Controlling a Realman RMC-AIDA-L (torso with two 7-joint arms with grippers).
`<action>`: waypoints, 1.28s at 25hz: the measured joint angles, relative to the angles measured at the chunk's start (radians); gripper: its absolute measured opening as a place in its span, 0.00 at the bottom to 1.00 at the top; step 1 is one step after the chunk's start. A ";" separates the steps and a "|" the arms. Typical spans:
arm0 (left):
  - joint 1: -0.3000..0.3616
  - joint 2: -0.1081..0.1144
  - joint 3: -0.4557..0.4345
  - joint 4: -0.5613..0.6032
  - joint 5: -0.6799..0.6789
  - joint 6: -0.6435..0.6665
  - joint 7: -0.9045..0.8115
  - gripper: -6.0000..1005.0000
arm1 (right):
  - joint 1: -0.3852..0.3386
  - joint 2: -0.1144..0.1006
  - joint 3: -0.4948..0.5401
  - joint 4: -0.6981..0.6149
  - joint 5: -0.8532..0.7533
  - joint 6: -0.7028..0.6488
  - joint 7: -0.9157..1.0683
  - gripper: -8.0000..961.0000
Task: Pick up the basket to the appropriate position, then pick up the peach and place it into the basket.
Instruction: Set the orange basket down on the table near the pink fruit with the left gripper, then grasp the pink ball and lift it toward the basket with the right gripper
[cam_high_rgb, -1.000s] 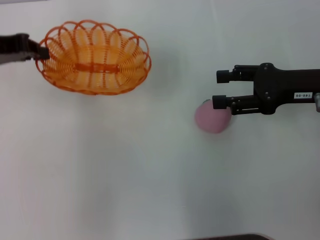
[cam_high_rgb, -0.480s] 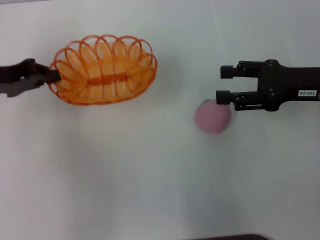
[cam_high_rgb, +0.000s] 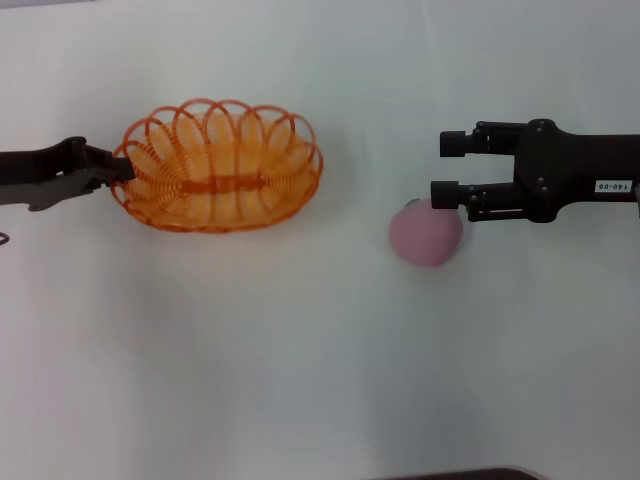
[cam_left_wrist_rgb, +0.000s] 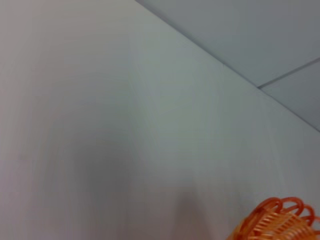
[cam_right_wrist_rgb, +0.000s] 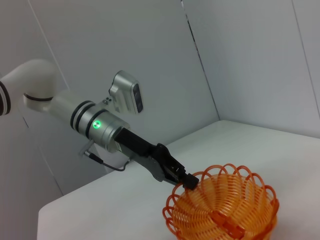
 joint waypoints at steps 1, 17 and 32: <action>-0.001 0.001 0.000 -0.009 0.000 -0.007 0.000 0.07 | 0.000 0.000 0.000 0.000 0.000 0.000 0.000 0.81; -0.006 0.023 -0.010 -0.046 -0.002 -0.003 -0.005 0.27 | 0.004 -0.001 0.000 0.000 0.000 0.001 0.000 0.81; 0.051 0.072 -0.166 -0.050 -0.425 0.211 0.606 0.43 | 0.011 -0.001 0.058 0.000 0.000 0.001 0.009 0.80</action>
